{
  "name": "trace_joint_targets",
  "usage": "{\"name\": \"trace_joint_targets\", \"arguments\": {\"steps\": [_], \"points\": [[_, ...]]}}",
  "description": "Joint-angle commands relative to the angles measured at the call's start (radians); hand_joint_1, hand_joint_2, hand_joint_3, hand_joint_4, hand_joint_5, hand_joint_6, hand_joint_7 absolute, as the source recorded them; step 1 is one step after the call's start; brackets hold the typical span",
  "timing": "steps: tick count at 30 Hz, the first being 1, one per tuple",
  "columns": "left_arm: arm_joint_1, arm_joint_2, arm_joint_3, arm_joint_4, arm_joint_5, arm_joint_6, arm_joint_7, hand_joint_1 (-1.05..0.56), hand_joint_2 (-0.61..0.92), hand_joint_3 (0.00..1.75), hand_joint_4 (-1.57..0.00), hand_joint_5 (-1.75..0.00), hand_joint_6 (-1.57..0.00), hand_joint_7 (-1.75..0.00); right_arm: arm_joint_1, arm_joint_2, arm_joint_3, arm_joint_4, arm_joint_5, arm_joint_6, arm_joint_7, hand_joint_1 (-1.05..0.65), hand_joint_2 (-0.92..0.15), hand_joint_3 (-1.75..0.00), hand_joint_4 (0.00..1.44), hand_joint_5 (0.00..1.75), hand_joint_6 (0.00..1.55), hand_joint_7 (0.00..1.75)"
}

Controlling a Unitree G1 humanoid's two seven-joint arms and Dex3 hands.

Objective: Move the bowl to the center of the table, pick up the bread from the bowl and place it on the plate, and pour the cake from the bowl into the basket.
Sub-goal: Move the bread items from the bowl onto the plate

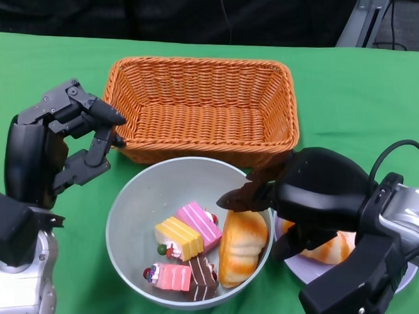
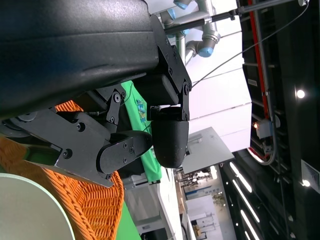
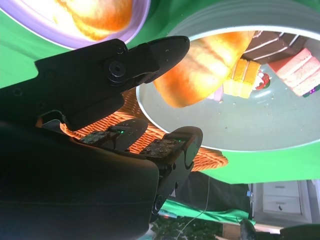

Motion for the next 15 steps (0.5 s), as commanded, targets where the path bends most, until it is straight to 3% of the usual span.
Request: {"name": "trace_joint_targets", "arguments": {"steps": [1, 15], "points": [[0.002, 0.007, 0.004, -0.008, 0.002, 0.002, 0.017, -0.09, 0.71, 0.83, -0.83, -1.49, -0.84, -1.22, -0.018, -0.017, -0.005, -0.009, 0.002, 0.005, 0.014, -0.8, -0.89, -0.01, 0.51, 0.0, 0.51, 0.0], [0.002, -0.001, -0.005, -0.039, 0.017, 0.029, 0.042, -0.08, 0.69, 0.87, -0.84, -1.5, -0.83, -1.23, -0.055, 0.025, 0.014, 0.049, -0.023, 0.013, -0.017, -0.78, -0.89, 0.0, 0.53, 0.0, 0.52, 0.0]]}}
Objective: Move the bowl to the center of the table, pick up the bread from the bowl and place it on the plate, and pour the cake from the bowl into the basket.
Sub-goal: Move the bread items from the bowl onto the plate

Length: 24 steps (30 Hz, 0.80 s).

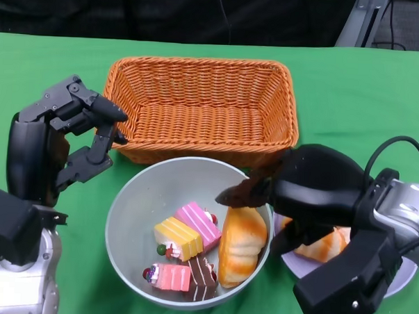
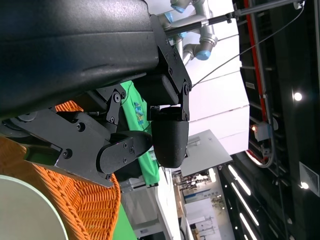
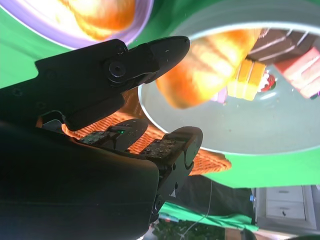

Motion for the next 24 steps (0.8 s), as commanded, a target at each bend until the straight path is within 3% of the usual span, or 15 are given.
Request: {"name": "trace_joint_targets", "arguments": {"steps": [1, 10, 24], "points": [[0.0, 0.008, 0.003, -0.014, -0.005, 0.014, 0.014, -0.09, 0.68, 0.89, -0.84, -1.5, -0.84, -1.22, -0.027, 0.007, 0.008, 0.024, -0.01, 0.005, -0.015, -0.78, -0.89, 0.0, 0.53, 0.0, 0.52, 0.0], [-0.007, 0.013, 0.004, -0.008, -0.012, 0.018, 0.008, -0.1, 0.67, 0.9, -0.85, -1.48, -0.84, -1.21, -0.048, 0.037, 0.023, 0.055, -0.026, 0.028, -0.031, -0.79, -0.91, 0.0, 0.51, 0.0, 0.5, 0.0], [-0.001, -0.002, -0.01, -0.03, 0.0, 0.016, 0.029, -0.09, 0.66, 0.93, -0.85, -1.49, -0.84, -1.2, -0.075, 0.027, 0.098, 0.104, -0.117, 0.026, -0.043, -0.81, -0.9, -0.01, 0.5, 0.0, 0.5, 0.01]]}}
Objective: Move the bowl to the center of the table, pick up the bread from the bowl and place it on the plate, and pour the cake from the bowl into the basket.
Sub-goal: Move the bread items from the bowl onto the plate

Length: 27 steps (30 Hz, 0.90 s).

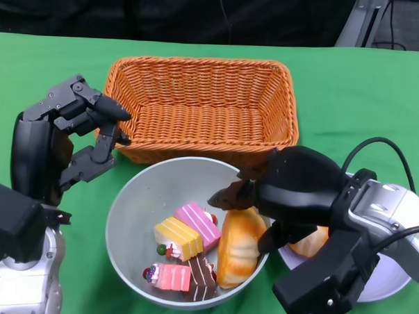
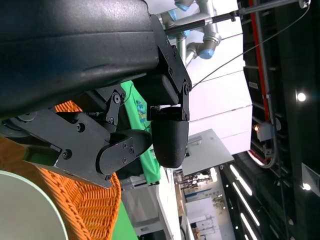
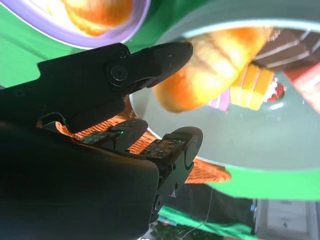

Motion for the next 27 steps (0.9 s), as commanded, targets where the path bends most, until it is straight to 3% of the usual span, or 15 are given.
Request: {"name": "trace_joint_targets", "arguments": {"steps": [1, 20, 27], "points": [[-0.001, 0.002, 0.003, -0.017, 0.001, -0.001, 0.016, -0.09, 0.66, 0.93, -0.84, -1.49, -0.84, -1.2, -0.02, -0.014, 0.018, 0.014, -0.015, -0.008, 0.005, -0.82, -0.89, 0.0, 0.51, 0.0, 0.51, 0.01], [0.001, -0.01, 0.001, -0.012, 0.025, -0.02, 0.041, -0.11, 0.66, 0.91, -0.84, -1.5, -0.84, -1.22, -0.046, -0.014, 0.089, 0.012, -0.105, 0.014, 0.043, -0.86, -0.91, -0.01, 0.41, 0.0, 0.44, 0.0], [0.001, -0.018, -0.001, -0.006, 0.013, -0.025, 0.034, -0.1, 0.68, 0.89, -0.84, -1.5, -0.83, -1.22, -0.062, 0.001, 0.107, 0.039, -0.114, 0.004, -0.009, -0.84, -0.9, 0.0, 0.43, 0.01, 0.47, 0.01]]}}
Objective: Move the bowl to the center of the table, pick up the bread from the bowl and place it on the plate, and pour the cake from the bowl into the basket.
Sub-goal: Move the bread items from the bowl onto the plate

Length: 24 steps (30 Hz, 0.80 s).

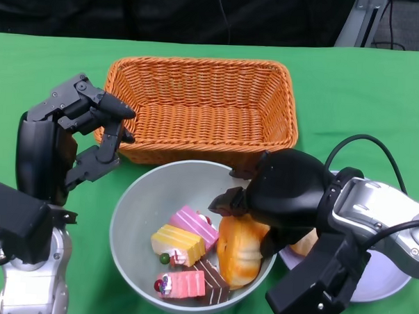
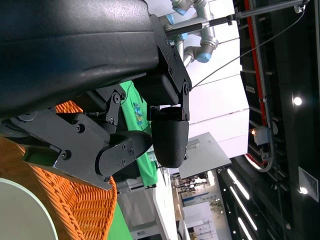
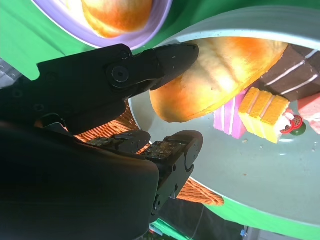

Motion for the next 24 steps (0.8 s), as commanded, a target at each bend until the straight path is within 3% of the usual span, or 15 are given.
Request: {"name": "trace_joint_targets", "arguments": {"steps": [1, 12, 18, 24], "points": [[0.001, 0.004, 0.002, -0.001, -0.005, -0.016, 0.007, -0.1, 0.68, 0.89, -0.84, -1.5, -0.83, -1.22, -0.009, 0.007, 0.022, 0.031, -0.013, -0.014, -0.03, -0.84, -0.9, 0.0, 0.44, 0.01, 0.47, 0.01], [-0.003, -0.009, -0.001, 0.011, 0.013, -0.026, 0.027, -0.12, 0.66, 0.92, -0.84, -1.5, -0.83, -1.21, -0.034, 0.041, 0.036, 0.11, -0.005, -0.072, -0.174, -0.78, -0.91, 0.0, 0.53, 0.03, 0.61, 0.03], [-0.003, -0.009, -0.006, 0.014, 0.026, -0.035, 0.04, -0.12, 0.66, 0.92, -0.84, -1.48, -0.84, -1.2, -0.029, 0.071, 0.031, 0.165, -0.001, -0.105, -0.32, -0.5, -0.88, 0.0, 0.67, 0.06, 0.83, 0.06], [-0.006, -0.013, -0.006, 0.016, 0.022, -0.033, 0.043, -0.11, 0.65, 0.94, -0.84, -1.49, -0.83, -1.21, -0.047, 0.084, 0.043, 0.227, -0.014, -0.14, -0.411, -0.42, -0.86, 0.0, 0.83, 0.09, 0.98, 0.06]]}}
